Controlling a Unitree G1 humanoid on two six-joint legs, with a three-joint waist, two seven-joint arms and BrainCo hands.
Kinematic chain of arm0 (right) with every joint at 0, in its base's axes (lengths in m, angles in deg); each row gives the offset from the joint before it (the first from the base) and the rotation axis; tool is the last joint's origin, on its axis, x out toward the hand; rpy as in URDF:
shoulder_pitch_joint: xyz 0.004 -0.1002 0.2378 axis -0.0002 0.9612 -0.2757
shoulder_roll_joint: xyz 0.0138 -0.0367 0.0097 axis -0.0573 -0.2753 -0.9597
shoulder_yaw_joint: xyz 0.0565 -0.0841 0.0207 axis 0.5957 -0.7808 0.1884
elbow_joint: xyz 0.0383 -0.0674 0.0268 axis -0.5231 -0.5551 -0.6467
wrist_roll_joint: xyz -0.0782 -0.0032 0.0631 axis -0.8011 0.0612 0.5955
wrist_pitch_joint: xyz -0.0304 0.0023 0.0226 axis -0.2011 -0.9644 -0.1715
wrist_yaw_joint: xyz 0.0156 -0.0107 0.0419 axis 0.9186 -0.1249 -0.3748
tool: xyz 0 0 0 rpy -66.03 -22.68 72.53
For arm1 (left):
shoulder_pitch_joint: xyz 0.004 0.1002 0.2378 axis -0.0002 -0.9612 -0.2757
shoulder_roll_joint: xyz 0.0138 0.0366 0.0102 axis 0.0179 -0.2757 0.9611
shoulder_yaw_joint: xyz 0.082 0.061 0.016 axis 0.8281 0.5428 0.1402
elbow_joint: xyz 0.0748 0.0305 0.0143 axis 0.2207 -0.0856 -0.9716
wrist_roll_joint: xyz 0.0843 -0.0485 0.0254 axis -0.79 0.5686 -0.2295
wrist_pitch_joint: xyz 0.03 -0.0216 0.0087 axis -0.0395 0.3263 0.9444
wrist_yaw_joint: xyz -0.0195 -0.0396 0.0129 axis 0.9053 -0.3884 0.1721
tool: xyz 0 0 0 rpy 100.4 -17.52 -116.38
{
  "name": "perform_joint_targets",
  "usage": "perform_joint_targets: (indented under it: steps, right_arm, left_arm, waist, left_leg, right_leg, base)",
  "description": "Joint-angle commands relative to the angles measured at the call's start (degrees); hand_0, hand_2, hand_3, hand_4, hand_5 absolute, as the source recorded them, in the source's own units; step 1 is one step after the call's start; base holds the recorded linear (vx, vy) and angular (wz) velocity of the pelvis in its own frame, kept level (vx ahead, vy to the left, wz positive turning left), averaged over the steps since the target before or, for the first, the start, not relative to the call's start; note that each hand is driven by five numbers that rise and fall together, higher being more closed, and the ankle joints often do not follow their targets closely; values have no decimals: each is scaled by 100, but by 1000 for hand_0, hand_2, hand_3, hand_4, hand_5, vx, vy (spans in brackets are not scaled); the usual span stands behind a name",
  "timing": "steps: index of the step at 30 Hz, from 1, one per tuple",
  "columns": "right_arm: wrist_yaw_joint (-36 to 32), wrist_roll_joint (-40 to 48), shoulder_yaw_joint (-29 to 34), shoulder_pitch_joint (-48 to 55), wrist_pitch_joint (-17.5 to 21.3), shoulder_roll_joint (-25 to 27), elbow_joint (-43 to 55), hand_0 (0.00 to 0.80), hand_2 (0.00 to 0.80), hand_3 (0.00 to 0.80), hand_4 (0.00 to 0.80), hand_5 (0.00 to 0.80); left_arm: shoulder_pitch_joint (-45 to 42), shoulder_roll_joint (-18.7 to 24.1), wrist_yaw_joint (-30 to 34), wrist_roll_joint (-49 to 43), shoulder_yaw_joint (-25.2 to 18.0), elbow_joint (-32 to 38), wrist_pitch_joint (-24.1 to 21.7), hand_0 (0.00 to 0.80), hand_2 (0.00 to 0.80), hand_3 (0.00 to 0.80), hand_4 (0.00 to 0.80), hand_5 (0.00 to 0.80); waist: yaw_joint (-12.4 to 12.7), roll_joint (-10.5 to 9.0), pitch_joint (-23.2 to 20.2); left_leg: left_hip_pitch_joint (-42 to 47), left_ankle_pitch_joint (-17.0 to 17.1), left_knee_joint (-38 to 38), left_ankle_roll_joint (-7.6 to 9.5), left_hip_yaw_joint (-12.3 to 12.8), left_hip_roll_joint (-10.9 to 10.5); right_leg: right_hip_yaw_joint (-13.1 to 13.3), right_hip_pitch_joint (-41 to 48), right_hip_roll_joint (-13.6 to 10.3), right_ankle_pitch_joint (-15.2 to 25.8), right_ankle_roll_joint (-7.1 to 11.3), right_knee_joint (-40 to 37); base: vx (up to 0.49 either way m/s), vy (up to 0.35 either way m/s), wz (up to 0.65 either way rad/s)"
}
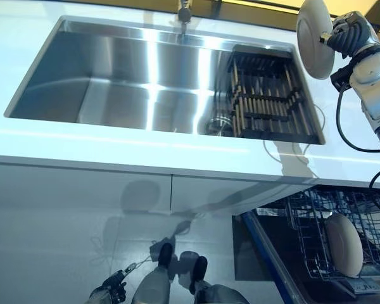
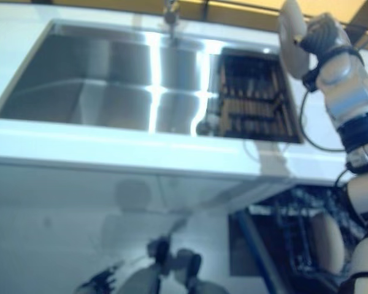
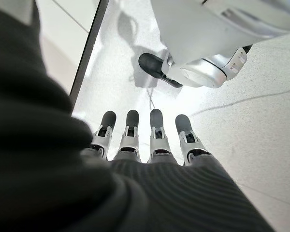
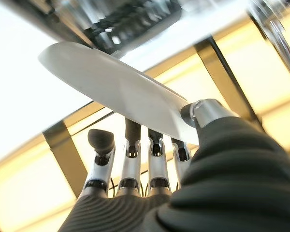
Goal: Take plates into dishwasher
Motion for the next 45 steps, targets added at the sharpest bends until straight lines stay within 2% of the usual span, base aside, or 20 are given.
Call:
perform_joint_targets:
  steps: [1,6,11,17,24,32,36,42,45]
  right_arm:
    - [-174,1029,421,264,53,-87,-24,800,800,800,800,800]
    - [-540,1770,1053,749,-36,-168,-147,800,800,800,800,800]
    - [-729,1877,1390,1015,-45,58,-284,800,800,800,800,800]
    - [-1067,2214,1788,1411,-242,677,-437,800,800,800,800,800]
    - [-1406,2224,2291,2066,-168,1259,-546,800,800,800,800,800]
    - [-1977,1538,2619,2719,14,1798,-681,800,800,800,800,800]
    - [-2223,989,2813,3167,212,1891,-661,800,800,800,800,800]
    - [-2717,328,2701,3505,535,2031,-532,800,800,800,800,800]
    - [-2969,-250,2499,3617,867,2071,-424,800,800,800,800,800]
  left_arm:
    - [-158,-6,56,-347,-27,-453,-115,0,0,0,0,0]
    - [-162,-32,102,-548,-61,-579,-135,0,0,0,0,0]
    - [-147,-42,88,-667,-42,-641,-88,0,0,0,0,0]
    - [-121,5,153,-796,-9,-694,-37,0,0,0,0,0]
    - [-142,44,261,-974,-10,-739,-28,0,0,0,0,0]
    - [-149,83,327,-1055,-71,-775,-28,0,0,0,0,0]
    - [-177,103,316,-1112,-78,-737,-25,0,0,0,0,0]
    - [-190,170,328,-1142,-121,-693,-28,0,0,0,0,0]
    - [-192,167,309,-1180,-146,-646,-14,0,0,0,0,0]
  waist:
    - [-80,-172,-652]
    - [-243,-124,-837]
    - [-434,-99,-1020]
    - [-753,-75,-1195]
    - [-1023,-65,-1299]
    - [-1245,-70,-1333]
    - [-1297,-61,-1309]
    - [-1340,-15,-1239]
    - [-1341,8,-1192]
  left_leg:
    - [315,-463,-21,-113,265,167]
    - [532,-561,-21,-118,447,204]
    - [671,-637,-21,-138,601,248]
    - [833,-717,-21,-166,811,329]
    - [946,-767,-21,-181,983,401]
    - [1008,-796,-21,-181,1140,446]
    - [1015,-802,-21,-178,1174,462]
    - [986,-790,-21,-172,1173,464]
    - [963,-780,-21,-174,1172,462]
  right_leg:
    - [171,-32,-532,349,648,-13]
    - [317,81,-508,331,642,-13]
    - [484,139,-459,310,645,-13]
    - [746,169,-385,291,649,-13]
    - [946,193,-305,260,649,-13]
    - [1124,165,-230,262,651,-13]
    - [1175,155,-210,263,653,-13]
    - [1242,98,-199,281,654,-13]
    - [1240,72,-212,291,659,-13]
  base:
    - [46,4,-25]
    - [50,1,-25]
    - [57,-16,-22]
    - [43,-30,-26]
    - [21,-31,-20]
    - [-2,-25,-16]
    - [-16,-44,-12]
    - [-26,-43,-4]
    - [-25,-38,-2]
